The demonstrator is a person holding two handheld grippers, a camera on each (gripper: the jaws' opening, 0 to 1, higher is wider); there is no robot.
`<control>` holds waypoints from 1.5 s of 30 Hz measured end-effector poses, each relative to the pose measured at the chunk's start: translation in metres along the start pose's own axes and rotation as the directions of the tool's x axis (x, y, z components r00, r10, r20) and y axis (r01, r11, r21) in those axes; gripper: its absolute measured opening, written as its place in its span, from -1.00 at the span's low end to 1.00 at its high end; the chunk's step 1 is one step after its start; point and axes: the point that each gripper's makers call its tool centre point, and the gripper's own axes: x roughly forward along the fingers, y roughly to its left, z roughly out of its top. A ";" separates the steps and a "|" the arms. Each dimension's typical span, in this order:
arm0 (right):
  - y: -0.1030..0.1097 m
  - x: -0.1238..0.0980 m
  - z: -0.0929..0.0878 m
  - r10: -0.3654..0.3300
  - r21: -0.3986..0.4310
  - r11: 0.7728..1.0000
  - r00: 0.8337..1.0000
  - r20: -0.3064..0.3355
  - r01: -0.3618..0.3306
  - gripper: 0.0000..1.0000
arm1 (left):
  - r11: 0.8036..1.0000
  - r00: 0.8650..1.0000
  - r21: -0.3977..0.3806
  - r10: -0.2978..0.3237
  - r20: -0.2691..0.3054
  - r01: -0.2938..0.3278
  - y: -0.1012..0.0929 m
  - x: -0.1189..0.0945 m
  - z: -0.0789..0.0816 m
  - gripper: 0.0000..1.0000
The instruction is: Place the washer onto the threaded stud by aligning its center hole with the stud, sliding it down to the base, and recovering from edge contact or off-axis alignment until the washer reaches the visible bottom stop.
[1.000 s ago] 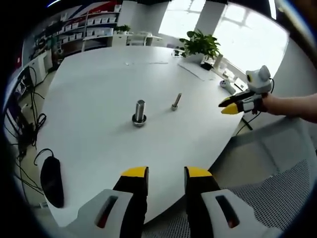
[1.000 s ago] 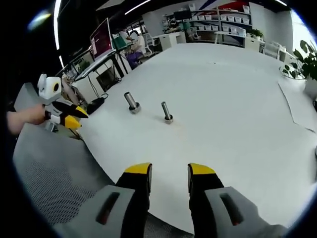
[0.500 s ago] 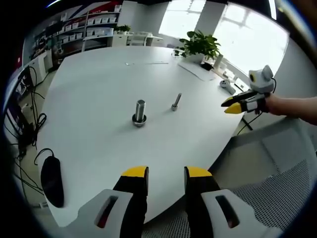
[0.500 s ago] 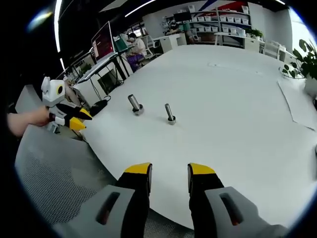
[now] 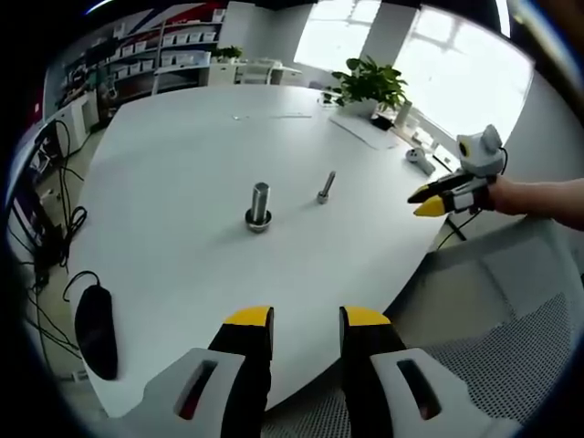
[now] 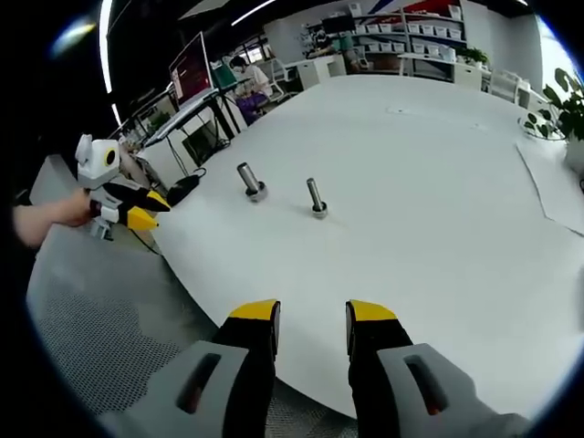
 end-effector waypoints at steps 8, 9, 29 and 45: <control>-0.003 0.005 -0.006 -0.007 -0.009 1.000 1.000 -0.016 0.006 -0.37 | 1.000 1.000 -0.017 0.008 0.007 -0.008 0.004 -0.002 0.000 -0.46; -0.003 0.005 -0.005 -0.006 -0.007 1.000 1.000 -0.013 0.006 -0.37 | 1.000 1.000 -0.009 0.009 0.002 -0.009 0.002 -0.002 0.000 -0.46; 0.002 0.001 -0.002 0.003 -0.004 1.000 1.000 -0.008 -0.004 -0.37 | 1.000 1.000 0.001 0.016 -0.007 -0.016 0.002 -0.002 0.000 -0.47; 0.000 0.003 -0.005 0.000 -0.001 1.000 1.000 -0.017 0.000 -0.37 | 1.000 1.000 0.007 0.013 -0.012 -0.013 0.003 -0.001 -0.001 -0.47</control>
